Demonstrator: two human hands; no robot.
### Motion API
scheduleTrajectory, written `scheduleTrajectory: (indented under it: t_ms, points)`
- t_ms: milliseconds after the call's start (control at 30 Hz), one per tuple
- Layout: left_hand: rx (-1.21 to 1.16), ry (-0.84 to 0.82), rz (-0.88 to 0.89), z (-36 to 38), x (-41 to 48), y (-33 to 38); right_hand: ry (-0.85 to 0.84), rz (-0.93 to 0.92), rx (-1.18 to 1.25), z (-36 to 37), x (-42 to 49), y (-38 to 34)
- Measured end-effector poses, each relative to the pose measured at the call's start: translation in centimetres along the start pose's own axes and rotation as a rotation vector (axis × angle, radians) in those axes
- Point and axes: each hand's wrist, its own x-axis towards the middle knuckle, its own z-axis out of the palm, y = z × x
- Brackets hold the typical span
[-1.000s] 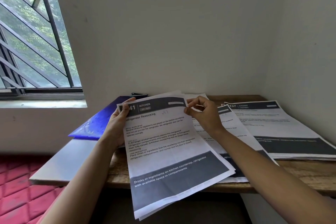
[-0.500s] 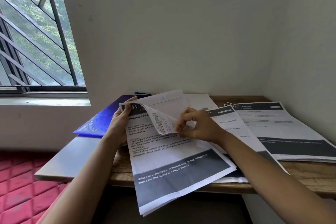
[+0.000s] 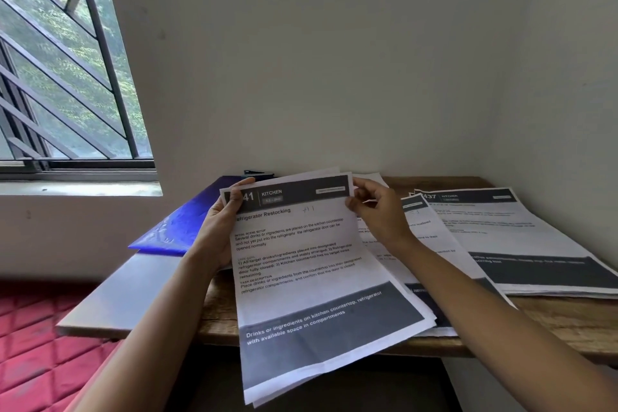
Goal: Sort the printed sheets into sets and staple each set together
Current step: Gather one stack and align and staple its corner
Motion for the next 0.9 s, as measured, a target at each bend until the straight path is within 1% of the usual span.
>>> scheduleTrajectory:
  t_ms: [233,600,800,900]
  points:
    - [0.012,-0.019,0.011,0.10,-0.07,0.01,0.020,0.030,-0.046,-0.02,0.39,0.90]
    - [0.024,-0.019,-0.004,0.25,-0.26,0.04,0.037,0.039,-0.040,-0.03,0.28,0.36]
    - [0.066,-0.040,0.018,0.40,-0.49,0.06,-0.005,0.012,-0.019,-0.33,0.24,0.03]
    - [0.099,-0.052,0.039,0.44,-0.56,0.01,0.005,-0.016,-0.013,-0.30,0.25,0.14]
